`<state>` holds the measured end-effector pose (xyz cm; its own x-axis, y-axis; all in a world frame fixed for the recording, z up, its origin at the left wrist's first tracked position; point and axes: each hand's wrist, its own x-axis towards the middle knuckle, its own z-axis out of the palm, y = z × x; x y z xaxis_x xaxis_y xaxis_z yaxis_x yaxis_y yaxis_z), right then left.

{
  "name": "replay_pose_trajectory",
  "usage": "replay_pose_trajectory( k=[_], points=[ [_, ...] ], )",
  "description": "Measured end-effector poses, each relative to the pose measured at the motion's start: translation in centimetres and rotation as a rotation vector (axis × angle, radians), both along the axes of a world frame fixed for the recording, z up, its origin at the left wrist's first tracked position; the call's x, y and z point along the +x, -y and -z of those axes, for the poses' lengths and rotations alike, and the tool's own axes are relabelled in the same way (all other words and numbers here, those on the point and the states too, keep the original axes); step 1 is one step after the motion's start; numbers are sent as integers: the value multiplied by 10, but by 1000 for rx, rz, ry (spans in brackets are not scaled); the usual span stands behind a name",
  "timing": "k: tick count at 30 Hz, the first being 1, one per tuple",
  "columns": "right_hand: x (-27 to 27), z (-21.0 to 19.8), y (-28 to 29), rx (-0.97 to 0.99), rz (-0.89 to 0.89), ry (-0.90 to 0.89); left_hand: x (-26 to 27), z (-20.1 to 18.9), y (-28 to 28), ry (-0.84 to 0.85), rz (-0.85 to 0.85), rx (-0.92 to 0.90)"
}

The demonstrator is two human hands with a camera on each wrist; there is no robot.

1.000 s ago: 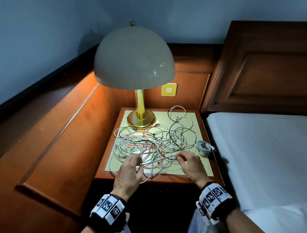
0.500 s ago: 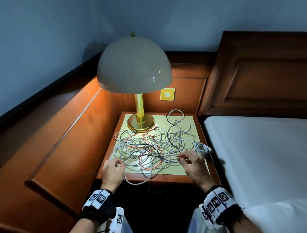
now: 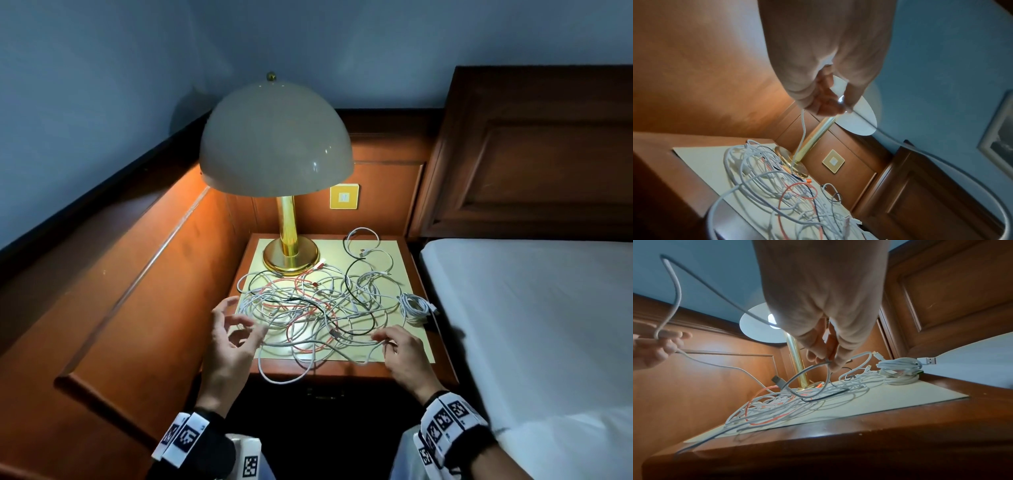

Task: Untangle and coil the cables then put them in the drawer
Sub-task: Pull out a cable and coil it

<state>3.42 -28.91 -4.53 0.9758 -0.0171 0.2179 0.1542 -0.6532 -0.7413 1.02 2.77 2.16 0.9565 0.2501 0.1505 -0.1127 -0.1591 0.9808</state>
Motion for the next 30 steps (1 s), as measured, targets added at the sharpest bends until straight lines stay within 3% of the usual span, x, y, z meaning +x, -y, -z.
replay_pose_trajectory(
  k=[4,11,15,18,22,26,30],
  points=[
    [-1,5,4,37,12,-16,0,18,-9,-268,-24,-3],
    [-1,8,-2,107,34,-75,46,48,-11,-634,-122,-315],
    [-1,8,-6,98,12,-65,59,51,-11,-738,-98,5],
    [1,9,-8,92,9,-77,67,59,-15,-741,-66,231],
    [3,10,-9,103,11,-97,73,57,-15,-615,-148,518],
    [6,13,-7,95,-6,-117,83,65,-19,-606,-120,576],
    [10,20,-6,5,-11,-135,83,61,-12,-467,-189,520]
  ],
)
